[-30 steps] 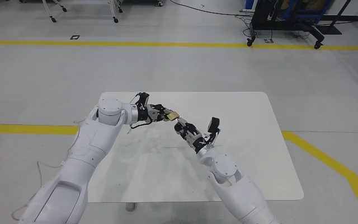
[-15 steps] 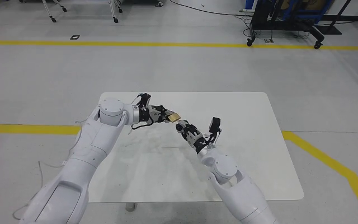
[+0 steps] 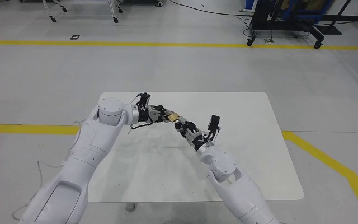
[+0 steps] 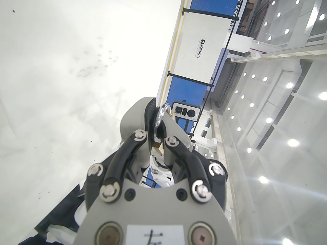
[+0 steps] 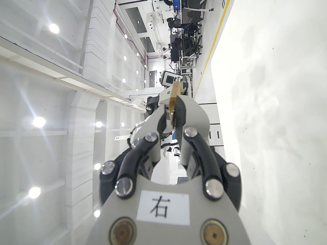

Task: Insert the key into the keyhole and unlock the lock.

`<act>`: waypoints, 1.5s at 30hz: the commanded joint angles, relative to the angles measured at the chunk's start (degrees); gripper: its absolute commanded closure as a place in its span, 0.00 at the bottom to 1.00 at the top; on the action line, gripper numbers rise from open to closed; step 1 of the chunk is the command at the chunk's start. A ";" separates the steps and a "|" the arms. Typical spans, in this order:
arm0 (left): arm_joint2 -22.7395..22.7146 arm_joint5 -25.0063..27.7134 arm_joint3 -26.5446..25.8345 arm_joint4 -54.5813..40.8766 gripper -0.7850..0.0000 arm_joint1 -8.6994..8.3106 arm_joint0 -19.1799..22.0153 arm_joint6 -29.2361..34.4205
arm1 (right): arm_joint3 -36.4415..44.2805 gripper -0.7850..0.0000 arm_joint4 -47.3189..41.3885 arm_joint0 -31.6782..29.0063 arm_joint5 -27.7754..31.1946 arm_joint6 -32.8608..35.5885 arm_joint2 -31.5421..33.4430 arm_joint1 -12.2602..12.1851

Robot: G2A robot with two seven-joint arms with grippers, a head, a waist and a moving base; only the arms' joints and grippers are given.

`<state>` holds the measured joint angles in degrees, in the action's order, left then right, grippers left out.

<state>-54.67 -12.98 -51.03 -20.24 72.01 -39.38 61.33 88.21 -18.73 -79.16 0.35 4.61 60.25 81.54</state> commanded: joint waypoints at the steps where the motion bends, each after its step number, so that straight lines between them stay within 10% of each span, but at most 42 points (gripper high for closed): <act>1: -0.27 -0.01 0.09 -0.24 1.00 -0.04 -0.02 -0.30 | 0.03 0.00 -0.01 -0.03 0.00 0.03 0.04 -0.01; 12: -2.27 3.65 -1.79 -1.22 1.00 -0.38 -1.51 -3.61 | 0.03 0.00 -0.01 -0.03 0.00 0.03 0.04 -0.01; 18: -4.90 8.33 -4.41 -3.22 1.00 -1.00 -4.01 -4.10 | 0.34 0.00 -13.23 -1.90 2.87 17.28 4.35 -0.82; 23: -5.95 11.71 -7.31 -3.28 1.00 -1.43 -6.13 -3.39 | -1.87 0.51 -18.68 -1.38 2.65 28.45 6.45 -1.41; 25: -6.26 12.34 -8.24 -3.00 1.00 -1.58 -6.86 -3.81 | -2.93 0.56 -19.70 -0.74 2.26 30.42 6.50 -1.47; 45: -7.56 13.08 -11.99 -0.89 1.00 -2.33 -8.98 -4.61 | -8.74 0.64 -26.20 4.12 -1.74 29.86 6.63 -1.17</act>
<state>-62.22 0.13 -63.00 -21.22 69.69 -48.38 56.69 79.54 -44.89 -75.14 -1.29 34.77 66.87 80.36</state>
